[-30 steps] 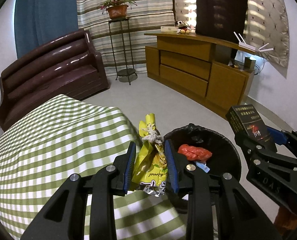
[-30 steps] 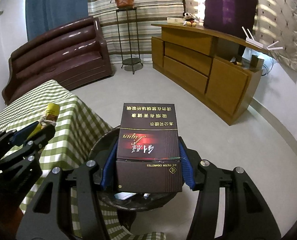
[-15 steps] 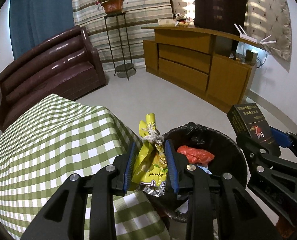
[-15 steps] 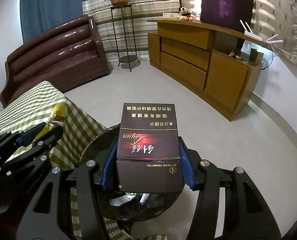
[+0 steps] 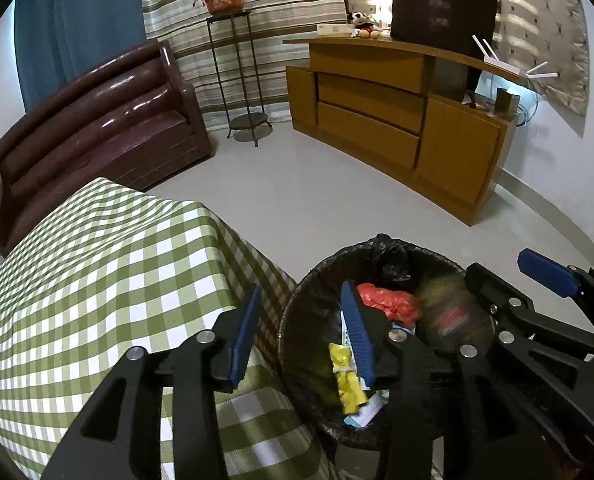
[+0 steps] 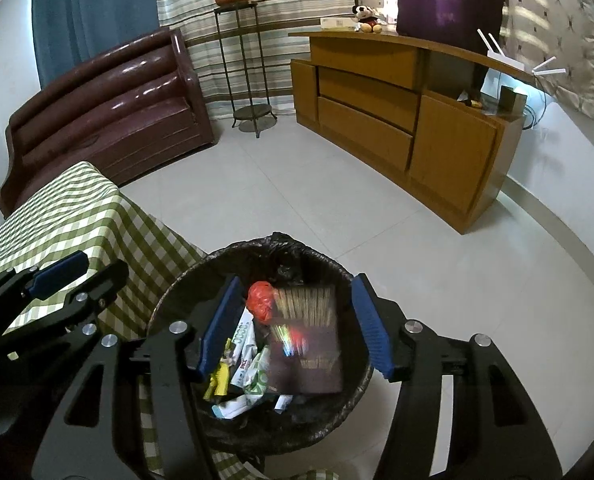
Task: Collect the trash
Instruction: 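Open both tools to drop the wrapper and box into the bin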
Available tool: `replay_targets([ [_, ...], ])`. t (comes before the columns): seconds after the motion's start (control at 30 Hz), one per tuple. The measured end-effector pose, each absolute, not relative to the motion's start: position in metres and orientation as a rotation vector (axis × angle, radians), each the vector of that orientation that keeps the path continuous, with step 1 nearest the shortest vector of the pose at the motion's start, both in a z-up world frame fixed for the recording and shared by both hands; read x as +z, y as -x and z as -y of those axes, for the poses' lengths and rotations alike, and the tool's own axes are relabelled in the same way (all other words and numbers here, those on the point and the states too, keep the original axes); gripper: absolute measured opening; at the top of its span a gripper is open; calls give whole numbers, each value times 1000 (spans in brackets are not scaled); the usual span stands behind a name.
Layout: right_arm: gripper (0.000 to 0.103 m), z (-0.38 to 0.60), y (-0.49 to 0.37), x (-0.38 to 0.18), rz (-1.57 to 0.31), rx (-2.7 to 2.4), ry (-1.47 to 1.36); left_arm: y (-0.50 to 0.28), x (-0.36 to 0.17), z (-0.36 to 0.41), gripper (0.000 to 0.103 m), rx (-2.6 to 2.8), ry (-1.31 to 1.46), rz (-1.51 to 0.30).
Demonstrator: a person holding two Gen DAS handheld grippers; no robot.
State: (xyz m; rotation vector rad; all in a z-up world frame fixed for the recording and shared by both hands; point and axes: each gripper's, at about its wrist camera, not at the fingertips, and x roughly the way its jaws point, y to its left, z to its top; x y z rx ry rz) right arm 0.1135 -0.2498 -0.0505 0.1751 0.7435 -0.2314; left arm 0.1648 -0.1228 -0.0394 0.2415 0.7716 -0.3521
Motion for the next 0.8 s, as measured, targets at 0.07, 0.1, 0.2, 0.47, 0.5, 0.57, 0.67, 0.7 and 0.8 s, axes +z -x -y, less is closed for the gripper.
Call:
replay_targets([
  [0.07,57,251,-113,-51,-743,-236,-178,-165,-40,122,46,-350,-240,-773],
  [0.1,57,252,-113,-51,-743,-238,-180,-165,-39,122,48,-349,-239,-773],
  [0.2,57,253,-112,-51,-742,-242,-183,-166,-39,122,49,-348,-239,-773],
  [0.47,57,256,-109,-51,-740,-260,-185,-166,-39,121,60,-348,-233,-769],
  [0.5,58,256,-109,-52,-741,-263,-185,-166,-39,121,61,-347,-234,-768],
  [0.57,63,257,-108,-52,-739,-271,-188,-165,-39,121,64,-347,-232,-766],
  [0.67,64,258,-106,-52,-738,-283,-190,-165,-38,121,68,-348,-230,-760],
  [0.7,66,258,-105,-52,-738,-285,-190,-165,-38,121,70,-348,-230,-760],
  [0.8,67,259,-103,-52,-735,-293,-189,-164,-37,121,72,-348,-228,-759],
])
